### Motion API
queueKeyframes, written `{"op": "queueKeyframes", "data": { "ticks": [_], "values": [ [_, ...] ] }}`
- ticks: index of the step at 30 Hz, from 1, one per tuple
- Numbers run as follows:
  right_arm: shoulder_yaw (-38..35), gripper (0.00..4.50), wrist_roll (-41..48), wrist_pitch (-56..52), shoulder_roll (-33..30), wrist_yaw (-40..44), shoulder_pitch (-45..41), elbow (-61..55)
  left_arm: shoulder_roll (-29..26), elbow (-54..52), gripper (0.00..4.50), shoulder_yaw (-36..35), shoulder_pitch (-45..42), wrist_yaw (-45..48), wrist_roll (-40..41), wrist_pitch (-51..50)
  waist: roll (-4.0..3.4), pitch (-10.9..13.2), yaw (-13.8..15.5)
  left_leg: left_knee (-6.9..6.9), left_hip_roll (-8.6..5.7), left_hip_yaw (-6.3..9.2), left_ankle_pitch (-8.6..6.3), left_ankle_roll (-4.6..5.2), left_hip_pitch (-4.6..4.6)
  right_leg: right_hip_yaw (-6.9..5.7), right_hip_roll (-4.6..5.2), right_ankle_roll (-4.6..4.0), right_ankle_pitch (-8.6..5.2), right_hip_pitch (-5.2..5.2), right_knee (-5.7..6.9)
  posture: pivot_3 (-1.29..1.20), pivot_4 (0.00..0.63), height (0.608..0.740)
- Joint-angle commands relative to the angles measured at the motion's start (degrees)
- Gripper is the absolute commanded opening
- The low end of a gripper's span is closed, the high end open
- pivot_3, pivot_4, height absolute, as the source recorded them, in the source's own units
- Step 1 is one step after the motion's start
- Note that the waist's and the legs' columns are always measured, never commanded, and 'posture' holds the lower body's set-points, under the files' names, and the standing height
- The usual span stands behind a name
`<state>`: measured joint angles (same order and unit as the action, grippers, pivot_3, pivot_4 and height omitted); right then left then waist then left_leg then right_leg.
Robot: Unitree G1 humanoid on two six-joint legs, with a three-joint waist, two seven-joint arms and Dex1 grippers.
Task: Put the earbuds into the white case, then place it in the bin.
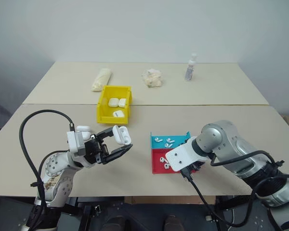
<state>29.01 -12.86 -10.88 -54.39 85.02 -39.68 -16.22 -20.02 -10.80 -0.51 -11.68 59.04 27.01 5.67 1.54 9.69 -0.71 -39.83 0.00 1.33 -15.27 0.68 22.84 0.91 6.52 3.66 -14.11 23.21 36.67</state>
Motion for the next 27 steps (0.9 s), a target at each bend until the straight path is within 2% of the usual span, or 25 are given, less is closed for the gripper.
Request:
{"op": "queueKeyframes", "data": {
  "ticks": [1, 14, 27],
  "values": [
    [0.15, 2.76, -1.28, 1.56, 0.82, 0.85, -1.58, 0.68, -0.28, -1.83, 2.78, 0.47, -0.14, -0.46, -0.21, 1.40, 0.00, 0.00, 0.00, 0.00, 0.00, 0.00, 0.00, 0.00, 0.00, 0.00, 0.00, 0.00, 0.00, 0.00, 0.00, 0.00, 0.150, 0.740],
    [1.20, 2.76, -5.12, 4.89, 4.17, 0.26, -2.10, 6.59, -0.67, -2.44, 2.78, 0.98, 0.52, -1.96, -0.57, 1.82, 0.00, 0.00, 0.00, 0.01, 0.00, 0.00, 0.00, 0.00, 0.00, -0.01, 0.00, 0.00, 0.00, 0.00, 0.00, 0.00, 0.150, 0.740],
    [0.53, 2.76, -5.80, 7.08, 4.54, -0.15, -1.02, 7.09, -1.30, -3.63, 2.78, 1.59, 0.99, -3.74, -0.88, 0.86, 0.00, 0.00, -0.01, 0.02, 0.00, 0.00, 0.00, 0.00, 0.00, -0.01, -0.01, 0.00, 0.00, 0.00, -0.01, 0.00, 0.150, 0.740]
  ]
}}
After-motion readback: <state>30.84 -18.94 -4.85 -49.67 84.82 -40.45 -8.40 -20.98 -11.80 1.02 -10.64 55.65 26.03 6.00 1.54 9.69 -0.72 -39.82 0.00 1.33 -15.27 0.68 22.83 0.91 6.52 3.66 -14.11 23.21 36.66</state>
